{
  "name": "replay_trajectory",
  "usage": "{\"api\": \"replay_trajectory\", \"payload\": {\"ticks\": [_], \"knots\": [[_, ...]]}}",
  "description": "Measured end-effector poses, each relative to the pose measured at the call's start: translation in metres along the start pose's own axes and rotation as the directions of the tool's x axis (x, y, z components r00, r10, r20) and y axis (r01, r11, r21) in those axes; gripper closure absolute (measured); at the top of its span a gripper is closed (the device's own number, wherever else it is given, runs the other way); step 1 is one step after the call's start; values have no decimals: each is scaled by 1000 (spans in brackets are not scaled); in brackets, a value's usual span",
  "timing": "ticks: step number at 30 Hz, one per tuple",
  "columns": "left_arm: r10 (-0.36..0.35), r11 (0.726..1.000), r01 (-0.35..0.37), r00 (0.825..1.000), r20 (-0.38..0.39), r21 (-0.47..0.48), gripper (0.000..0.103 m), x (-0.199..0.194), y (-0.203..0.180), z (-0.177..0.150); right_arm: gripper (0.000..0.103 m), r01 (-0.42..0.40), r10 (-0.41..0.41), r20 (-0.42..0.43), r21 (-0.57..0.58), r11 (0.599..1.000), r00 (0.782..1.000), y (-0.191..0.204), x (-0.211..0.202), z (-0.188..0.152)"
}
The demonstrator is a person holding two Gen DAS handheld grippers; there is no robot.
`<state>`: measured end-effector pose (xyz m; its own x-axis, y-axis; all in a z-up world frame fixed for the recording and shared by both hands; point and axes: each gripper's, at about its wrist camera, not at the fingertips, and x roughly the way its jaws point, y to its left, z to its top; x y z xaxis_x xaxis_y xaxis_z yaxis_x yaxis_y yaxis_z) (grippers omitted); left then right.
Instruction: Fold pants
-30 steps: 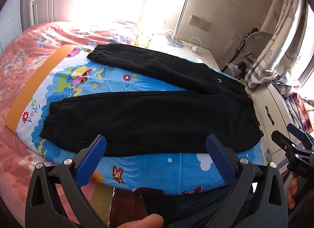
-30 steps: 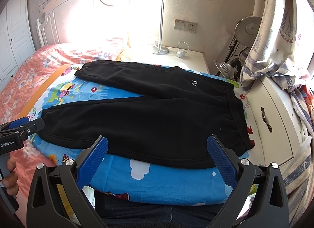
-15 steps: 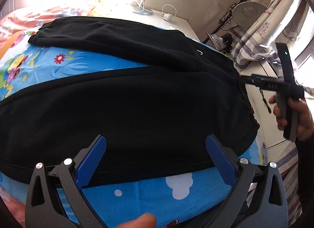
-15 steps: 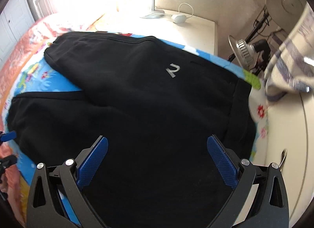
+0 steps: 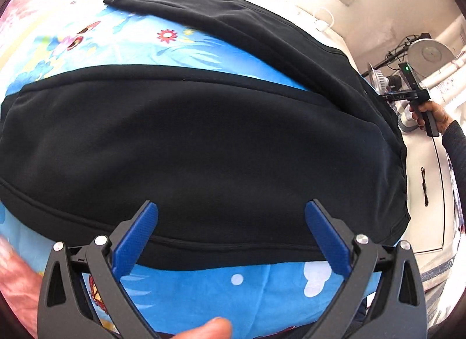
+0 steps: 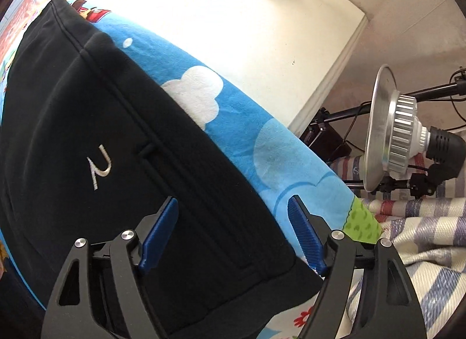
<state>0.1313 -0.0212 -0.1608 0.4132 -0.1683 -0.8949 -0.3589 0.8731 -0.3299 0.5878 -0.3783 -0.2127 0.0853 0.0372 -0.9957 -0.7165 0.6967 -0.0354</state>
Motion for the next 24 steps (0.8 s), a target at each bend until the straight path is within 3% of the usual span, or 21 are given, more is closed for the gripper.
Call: {"api": "replay_trajectory", "payload": {"ticks": [3, 4, 5, 7, 10, 11, 13, 15, 18, 20, 22, 23, 24], "knots": [[29, 998, -29, 1000, -1, -49, 2, -1, 12, 2, 29, -54, 53, 2, 30, 998, 999, -15, 5, 4], [33, 998, -33, 999, 0, -54, 2, -1, 18, 4, 35, -77, 78, -8, 41, 996, 997, -19, 8, 4], [37, 998, -37, 999, 0, -54, 2, -1, 18, 8, 42, -122, 122, -2, 55, 991, 993, -22, 8, 2], [34, 999, -34, 999, 4, -41, 2, 3, 18, 22, 74, -182, 182, 15, 48, 982, 983, -21, 3, -3], [-1, 1000, 1, 999, 34, 17, 2, 8, 1, 54, 95, -97, 96, 43, 17, 995, 994, -6, -12, -15], [-12, 999, 10, 999, 44, 38, 2, 11, -7, 67, 95, -58, 55, 83, 31, 998, 995, -3, -23, -21], [-49, 997, 44, 997, 67, 67, 2, 17, -21, 95, 95, -9, -3, 193, 65, 998, 981, 10, -56, -40], [-113, 992, 109, 990, 82, 59, 5, 21, -32, 125, 95, 23, -55, 307, 106, 994, 950, 34, -94, -69], [-281, 958, 285, 955, 90, -25, 15, 30, -36, 178, 95, 75, -112, 419, 103, 992, 901, 98, -140, -99], [-397, 910, 404, 914, 82, -96, 17, 45, -36, 213, 95, 93, -128, 459, 98, 991, 879, 134, -150, -128], [-498, 849, 495, 867, 31, -186, 24, 72, -40, 245, 95, 108, -139, 467, 94, 990, 873, 168, -148, -150], [-518, 829, 507, 855, 16, -233, 27, 86, -40, 258, 95, 114, -146, 468, 97, 989, 872, 178, -143, -158], [-510, 829, 491, 860, 1, -269, 29, 96, -41, 269, 95, 113, -147, 468, 101, 988, 871, 193, -142, -164]]}}
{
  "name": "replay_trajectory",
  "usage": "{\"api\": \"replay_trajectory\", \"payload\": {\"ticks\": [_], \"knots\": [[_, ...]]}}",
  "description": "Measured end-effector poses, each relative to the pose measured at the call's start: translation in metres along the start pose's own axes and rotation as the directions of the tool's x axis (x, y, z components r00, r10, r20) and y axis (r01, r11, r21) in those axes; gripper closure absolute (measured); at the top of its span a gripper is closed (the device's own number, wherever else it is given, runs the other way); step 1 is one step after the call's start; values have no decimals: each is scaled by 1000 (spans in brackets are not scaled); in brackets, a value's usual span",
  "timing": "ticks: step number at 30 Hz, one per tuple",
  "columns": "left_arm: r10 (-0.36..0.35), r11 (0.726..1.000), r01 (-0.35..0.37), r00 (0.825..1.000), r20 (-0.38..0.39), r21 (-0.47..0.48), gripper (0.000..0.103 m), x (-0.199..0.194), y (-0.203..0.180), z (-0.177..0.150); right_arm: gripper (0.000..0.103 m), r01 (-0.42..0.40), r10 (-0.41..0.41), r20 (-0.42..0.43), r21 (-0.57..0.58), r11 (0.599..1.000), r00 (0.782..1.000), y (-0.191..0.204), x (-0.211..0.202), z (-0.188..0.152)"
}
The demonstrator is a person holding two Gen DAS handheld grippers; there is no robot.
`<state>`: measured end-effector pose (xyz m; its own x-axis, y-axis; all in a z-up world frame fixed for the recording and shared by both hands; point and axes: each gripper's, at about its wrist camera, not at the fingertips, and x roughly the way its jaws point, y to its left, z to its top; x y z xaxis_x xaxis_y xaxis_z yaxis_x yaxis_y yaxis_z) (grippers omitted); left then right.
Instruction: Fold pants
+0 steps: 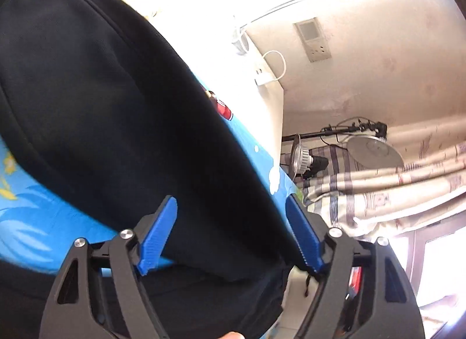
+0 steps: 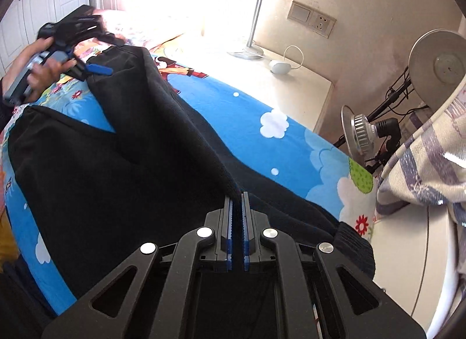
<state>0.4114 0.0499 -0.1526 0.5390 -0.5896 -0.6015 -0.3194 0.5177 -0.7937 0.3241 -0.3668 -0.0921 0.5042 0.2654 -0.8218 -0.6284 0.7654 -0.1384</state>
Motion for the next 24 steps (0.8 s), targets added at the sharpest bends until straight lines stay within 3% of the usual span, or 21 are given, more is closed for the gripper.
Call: {"api": "replay_trajectory", "payload": {"ticks": [2, 5, 7, 10, 13, 17, 21, 23, 24], "knots": [[26, 997, -27, 999, -22, -72, 34, 19, 7, 17, 96, -5, 5, -1, 12, 1000, 1000, 14, -1, -9], [96, 985, -104, 993, -66, -136, 50, 40, 18, 29, 96, 0, 0, -9, 12, 1000, 1000, 27, 5, -19], [140, 978, -152, 986, -92, -144, 86, 53, 26, 34, 96, -3, 3, -7, 15, 1000, 1000, 29, 5, -23], [130, 980, -136, 990, -49, -148, 94, 30, 32, 22, 97, 13, -13, 3, 18, 1000, 1000, 28, -2, -29], [59, 998, -56, 995, 84, -32, 94, -39, 12, -37, 97, 24, -25, 25, 40, 999, 999, 22, -23, -44], [-7, 1000, 5, 988, 155, 13, 94, -113, 38, -158, 97, -36, 35, 13, 112, 993, 999, 17, -41, -86], [38, 999, -35, 992, 121, -27, 94, -118, 99, -266, 96, -65, 82, -85, 189, 980, 993, 27, -25, -143], [82, 995, -76, 991, 107, -58, 94, -104, 123, -287, 94, -84, 119, -121, 265, 961, 985, 26, -13, -171], [78, 996, -72, 990, 120, -54, 94, -103, 129, -291, 85, -81, 116, -115, 274, 958, 987, 28, -15, -180]]}}
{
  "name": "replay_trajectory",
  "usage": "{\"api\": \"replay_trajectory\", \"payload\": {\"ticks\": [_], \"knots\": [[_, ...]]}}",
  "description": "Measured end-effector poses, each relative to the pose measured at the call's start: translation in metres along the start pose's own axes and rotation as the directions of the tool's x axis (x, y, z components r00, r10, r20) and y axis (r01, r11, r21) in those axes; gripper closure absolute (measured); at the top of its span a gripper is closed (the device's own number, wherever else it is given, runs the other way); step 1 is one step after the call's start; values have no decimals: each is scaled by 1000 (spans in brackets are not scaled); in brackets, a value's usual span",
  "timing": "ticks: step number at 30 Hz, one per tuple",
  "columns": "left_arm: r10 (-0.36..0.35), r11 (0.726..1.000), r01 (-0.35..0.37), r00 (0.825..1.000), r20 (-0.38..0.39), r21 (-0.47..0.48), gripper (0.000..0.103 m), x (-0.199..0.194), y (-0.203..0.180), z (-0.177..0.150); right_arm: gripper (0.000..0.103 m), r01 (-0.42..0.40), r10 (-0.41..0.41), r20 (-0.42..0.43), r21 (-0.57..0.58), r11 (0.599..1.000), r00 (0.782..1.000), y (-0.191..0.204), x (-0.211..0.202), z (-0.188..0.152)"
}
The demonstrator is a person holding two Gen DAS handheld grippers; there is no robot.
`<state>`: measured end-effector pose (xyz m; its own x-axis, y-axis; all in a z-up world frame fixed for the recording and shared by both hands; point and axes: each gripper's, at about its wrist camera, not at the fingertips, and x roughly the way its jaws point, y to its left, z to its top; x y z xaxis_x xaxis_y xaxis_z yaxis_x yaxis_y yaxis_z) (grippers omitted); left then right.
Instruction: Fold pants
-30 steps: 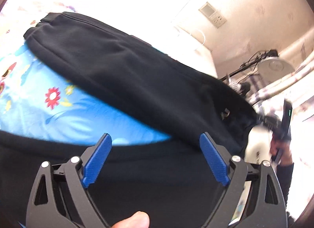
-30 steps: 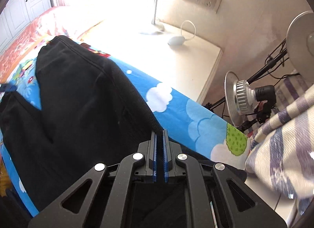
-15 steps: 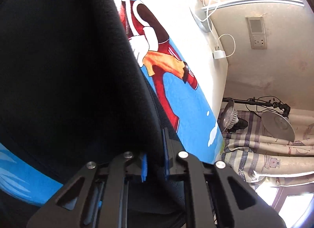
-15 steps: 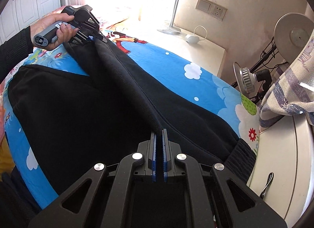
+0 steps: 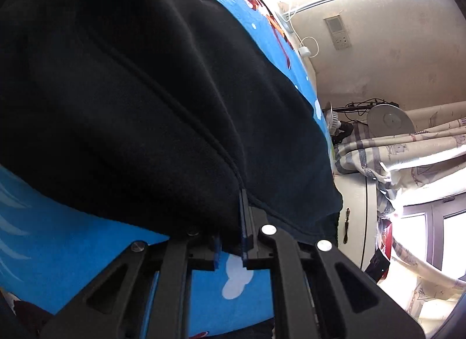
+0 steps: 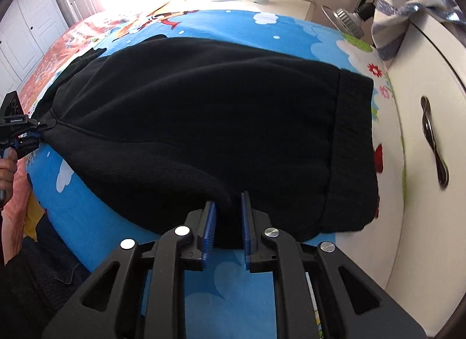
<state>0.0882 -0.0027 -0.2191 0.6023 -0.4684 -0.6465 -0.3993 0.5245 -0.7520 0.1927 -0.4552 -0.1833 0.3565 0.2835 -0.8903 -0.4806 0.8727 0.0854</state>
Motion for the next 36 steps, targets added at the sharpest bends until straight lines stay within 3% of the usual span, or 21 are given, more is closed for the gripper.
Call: {"api": "replay_trajectory", "payload": {"ticks": [2, 3, 4, 6, 8, 9, 11, 15, 18, 20, 21, 22, 24, 27, 30, 33, 35, 36], "knots": [[-5, 999, 4, 1000, 31, 38, 91, 0, -2, -3, 53, -10, 7, 54, 54, 998, 999, -3, -14, -15], [-2, 999, 0, 999, 33, 50, 88, -2, -4, -2, 23, -23, 14, 88, 99, 995, 996, -7, -23, -20], [-4, 999, 2, 1000, 28, 50, 82, -2, -7, 0, 15, -34, 17, 127, 137, 990, 992, -11, -33, -25], [-24, 999, 23, 999, 26, 48, 72, -4, -10, -2, 15, -56, 23, 157, 210, 976, 987, -21, -44, -34], [-25, 999, 24, 999, 28, 49, 68, -5, -10, -3, 16, -82, 32, 164, 310, 947, 986, -35, -43, -40], [-27, 999, 26, 999, 26, 43, 67, -4, -8, -3, 21, -98, 44, 160, 344, 934, 986, -40, -39, -40], [-37, 999, 37, 999, 24, 23, 67, -3, -7, -3, 27, -112, 55, 153, 393, 913, 987, -45, -31, -38], [-47, 999, 47, 999, 21, 7, 67, -3, -6, -2, 28, -168, 81, 191, 500, 850, 978, -64, -23, -30], [-49, 999, 49, 999, 16, 3, 68, 3, -8, -1, 28, -157, 66, 180, 558, 815, 982, -75, -14, -24], [-42, 999, 42, 999, 16, 10, 74, 12, -15, 3, 35, -143, 43, 181, 588, 796, 983, -81, -9, -22], [-30, 999, 30, 999, 19, 13, 84, 14, -14, 4, 58, -123, 18, 180, 595, 794, 984, -82, -7, -20], [-25, 1000, 25, 999, 24, 9, 91, 13, -11, 4, 73, -92, -19, 176, 601, 794, 984, -86, -9, -21], [-31, 999, 30, 999, 32, 17, 94, 8, -14, 1, 79, -84, -36, 190, 586, 806, 981, -82, -17, -21], [-35, 998, 33, 998, 48, 50, 94, -11, -23, -8, 82, -18, -105, 206, 523, 852, 973, -66, -45, -23], [-4, 997, 0, 999, 45, 82, 94, -12, -22, -12, 82, 38, -150, 186, 500, 865, 971, -62, -47, -29], [2, 1000, -2, 1000, -9, -1, 94, 6, 3, -12, 82, 72, -154, 122, 506, 859, 980, -66, -24, -38], [-5, 1000, 5, 1000, -12, 4, 89, 2, 5, -15, 82, 108, -176, 97, 485, 868, 980, -63, -17, -42], [11, 1000, -11, 1000, -13, 22, 79, -4, 2, -14, 82, 129, -190, 85, 473, 872, 978, -61, -16, -41]]}}
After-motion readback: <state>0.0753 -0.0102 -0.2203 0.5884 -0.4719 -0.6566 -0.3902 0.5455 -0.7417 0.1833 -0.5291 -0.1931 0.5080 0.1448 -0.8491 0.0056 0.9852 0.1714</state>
